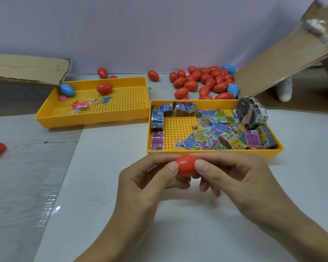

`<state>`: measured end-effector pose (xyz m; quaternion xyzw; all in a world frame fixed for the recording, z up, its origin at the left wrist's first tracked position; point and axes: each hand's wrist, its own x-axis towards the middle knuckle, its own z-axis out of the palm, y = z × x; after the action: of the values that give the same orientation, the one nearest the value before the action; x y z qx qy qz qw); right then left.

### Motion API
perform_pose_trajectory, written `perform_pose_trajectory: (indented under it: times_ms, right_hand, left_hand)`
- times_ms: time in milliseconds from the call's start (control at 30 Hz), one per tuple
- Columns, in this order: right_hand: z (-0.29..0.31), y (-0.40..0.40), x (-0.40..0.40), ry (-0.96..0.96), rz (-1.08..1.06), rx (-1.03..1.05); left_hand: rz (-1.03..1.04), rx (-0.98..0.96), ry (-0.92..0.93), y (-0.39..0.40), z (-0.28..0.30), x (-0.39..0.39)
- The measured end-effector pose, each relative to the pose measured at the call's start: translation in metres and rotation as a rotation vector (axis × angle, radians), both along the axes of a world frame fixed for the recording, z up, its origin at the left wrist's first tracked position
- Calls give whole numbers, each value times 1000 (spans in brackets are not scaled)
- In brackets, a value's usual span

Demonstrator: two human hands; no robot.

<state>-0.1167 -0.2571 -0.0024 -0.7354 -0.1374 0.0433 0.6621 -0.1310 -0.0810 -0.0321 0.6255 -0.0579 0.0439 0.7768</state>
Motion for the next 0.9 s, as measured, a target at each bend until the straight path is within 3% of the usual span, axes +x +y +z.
perform_pose_trajectory:
  times_ms: [433,900]
  right_hand:
    - [-6,-1,2,-3,9,-21]
    - [-6,-4,2,8,14,71]
  left_hand:
    - [16,-4,73,0,-1,2]
    - [-9,32,10,-3,2,0]
